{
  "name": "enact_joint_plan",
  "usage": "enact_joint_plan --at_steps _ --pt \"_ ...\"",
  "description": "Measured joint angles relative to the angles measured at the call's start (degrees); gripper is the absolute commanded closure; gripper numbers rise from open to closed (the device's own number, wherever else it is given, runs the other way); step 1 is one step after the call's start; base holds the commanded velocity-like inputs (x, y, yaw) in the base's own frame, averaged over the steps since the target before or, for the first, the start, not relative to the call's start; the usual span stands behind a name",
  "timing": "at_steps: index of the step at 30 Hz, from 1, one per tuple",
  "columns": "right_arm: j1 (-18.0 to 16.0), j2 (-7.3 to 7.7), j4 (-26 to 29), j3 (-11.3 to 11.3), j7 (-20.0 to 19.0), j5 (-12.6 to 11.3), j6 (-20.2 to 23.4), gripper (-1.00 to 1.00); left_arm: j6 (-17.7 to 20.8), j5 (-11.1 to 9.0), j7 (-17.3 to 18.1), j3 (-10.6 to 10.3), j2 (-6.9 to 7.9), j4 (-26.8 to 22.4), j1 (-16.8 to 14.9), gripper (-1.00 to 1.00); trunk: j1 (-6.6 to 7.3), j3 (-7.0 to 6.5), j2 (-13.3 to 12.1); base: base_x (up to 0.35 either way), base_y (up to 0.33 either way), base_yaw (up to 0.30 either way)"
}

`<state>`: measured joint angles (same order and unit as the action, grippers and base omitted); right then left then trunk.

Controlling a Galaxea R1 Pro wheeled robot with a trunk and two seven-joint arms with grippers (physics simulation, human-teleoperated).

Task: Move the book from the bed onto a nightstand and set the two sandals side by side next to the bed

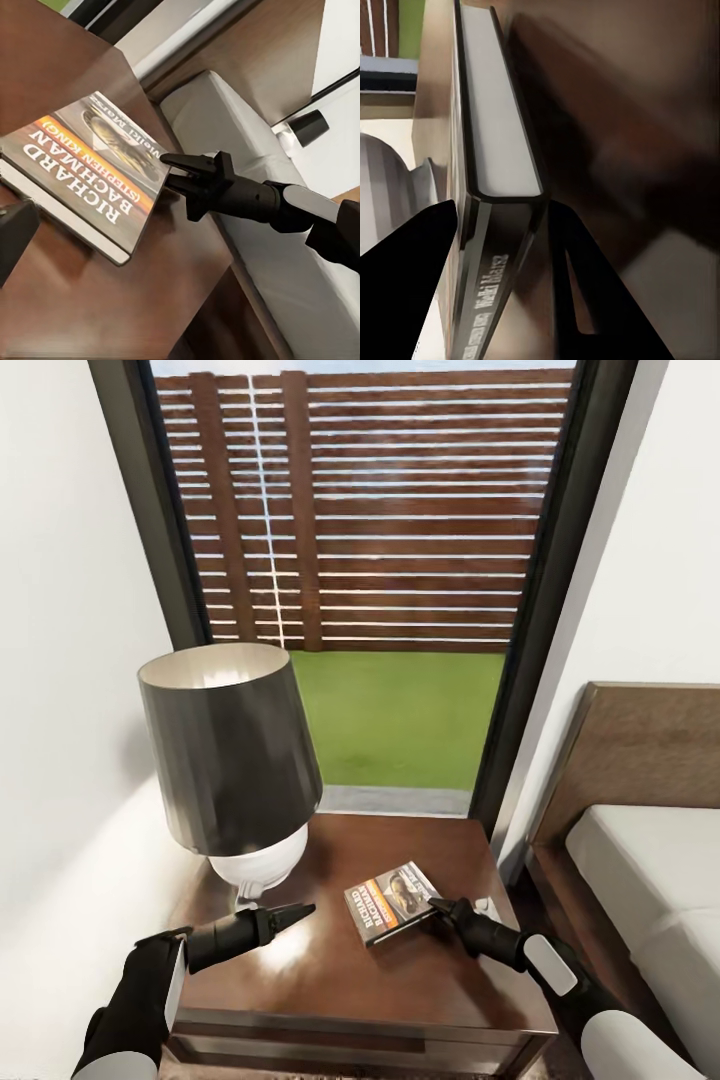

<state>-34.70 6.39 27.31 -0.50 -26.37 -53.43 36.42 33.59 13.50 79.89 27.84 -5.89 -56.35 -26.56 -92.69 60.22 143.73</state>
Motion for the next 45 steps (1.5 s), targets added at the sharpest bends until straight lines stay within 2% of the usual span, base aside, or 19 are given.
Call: enact_joint_plan --at_steps 23,26,30,45 --pt "0.0 -0.01 0.0 0.0 0.0 -0.3 0.1 1.00 0.1 0.0 0.0 0.0 0.01 0.0 0.0 -1.00 -0.02 0.23 0.0 0.000 0.000 0.000" --pt "0.0 0.00 -0.1 -0.1 0.0 0.7 -0.2 1.00 0.1 0.0 0.0 0.0 0.00 0.0 0.0 -1.00 0.06 -0.43 0.0 0.000 0.000 0.000" --pt "0.0 0.00 -0.1 -0.1 0.0 0.8 -0.3 1.00 0.1 0.0 0.0 0.0 0.01 0.0 0.0 -1.00 0.16 -1.31 -0.1 0.000 0.000 0.000" --pt "0.0 0.00 -0.1 -0.1 0.0 0.9 -0.3 1.00 0.1 0.0 0.0 0.0 0.01 0.0 0.0 -1.00 0.15 -1.32 -0.1 0.000 0.000 0.000"
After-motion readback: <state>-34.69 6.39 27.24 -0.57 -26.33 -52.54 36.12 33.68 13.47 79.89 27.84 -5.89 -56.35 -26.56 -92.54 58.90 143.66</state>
